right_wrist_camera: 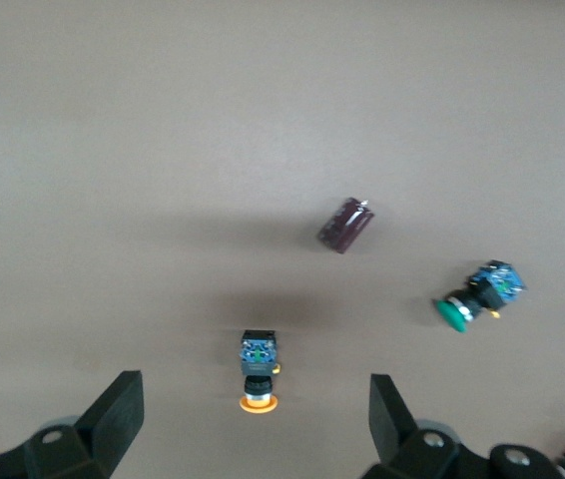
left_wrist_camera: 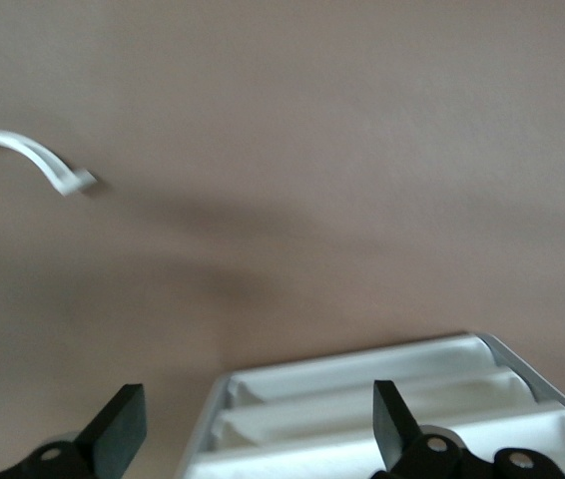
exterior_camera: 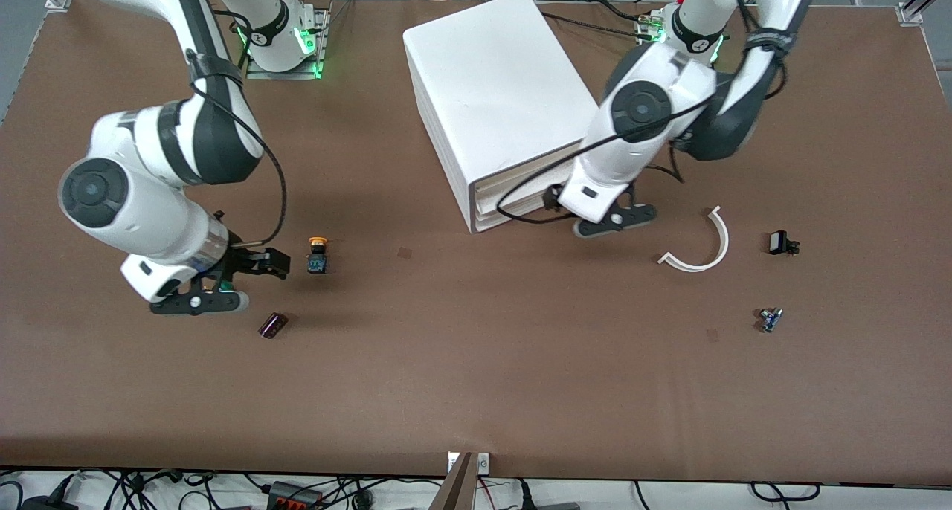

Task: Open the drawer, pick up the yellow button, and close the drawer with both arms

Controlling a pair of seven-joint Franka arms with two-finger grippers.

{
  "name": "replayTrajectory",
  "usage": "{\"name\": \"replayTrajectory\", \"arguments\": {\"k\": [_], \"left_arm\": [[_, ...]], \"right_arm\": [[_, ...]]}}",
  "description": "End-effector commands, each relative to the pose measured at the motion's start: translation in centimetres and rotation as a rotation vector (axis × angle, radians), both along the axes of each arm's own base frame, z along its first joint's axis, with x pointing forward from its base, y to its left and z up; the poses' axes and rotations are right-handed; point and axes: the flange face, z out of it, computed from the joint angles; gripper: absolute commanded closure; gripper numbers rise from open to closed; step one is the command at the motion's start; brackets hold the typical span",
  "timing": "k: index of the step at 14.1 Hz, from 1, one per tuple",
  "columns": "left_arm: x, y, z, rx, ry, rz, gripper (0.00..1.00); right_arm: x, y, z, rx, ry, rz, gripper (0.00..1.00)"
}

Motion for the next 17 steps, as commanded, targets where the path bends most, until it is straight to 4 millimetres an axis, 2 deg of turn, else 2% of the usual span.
{"name": "replayTrajectory", "arguments": {"k": [1,5,7,8,9,10,12,15,17], "left_arm": [[2.1,4.4,3.0,0.034,-0.001,-0.086,0.00],[4.6,13.2,9.2,0.026,0.029,-0.211,0.00],[5.3,17.0,11.5,0.012,0.033,-0.273,0.00],[4.8,17.7,13.0,0.012,0.016,-0.315,0.00],[4.7,19.8,13.9,0.010,0.007,-0.312,0.00],[4.2,21.3,14.9,-0.001,-0.005,-0.324,0.00],[2.6,24.5,15.9,-0.041,-0.013,-0.345,0.00],[-0.1,27.7,17.8,-0.045,-0.040,-0.356,0.00],[-2.3,27.6,18.1,-0.041,-0.052,-0.356,0.00]], "right_arm": [[-0.6,-3.0,4.4,0.011,0.004,-0.041,0.00],[-1.1,-9.7,8.4,0.096,0.066,-0.161,0.00],[-1.3,-12.0,10.7,0.097,0.063,-0.184,0.00],[-1.8,-12.9,12.8,0.105,0.043,-0.191,0.00],[-2.2,-14.1,14.1,0.110,0.025,-0.205,0.00],[-2.6,-15.6,14.9,0.115,0.014,-0.222,0.00],[-3.2,-17.3,16.0,0.086,-0.008,-0.177,0.00],[-4.0,-18.4,16.2,0.050,-0.006,-0.141,0.00],[-5.1,-17.5,16.8,-0.015,-0.012,-0.115,0.00]]}}
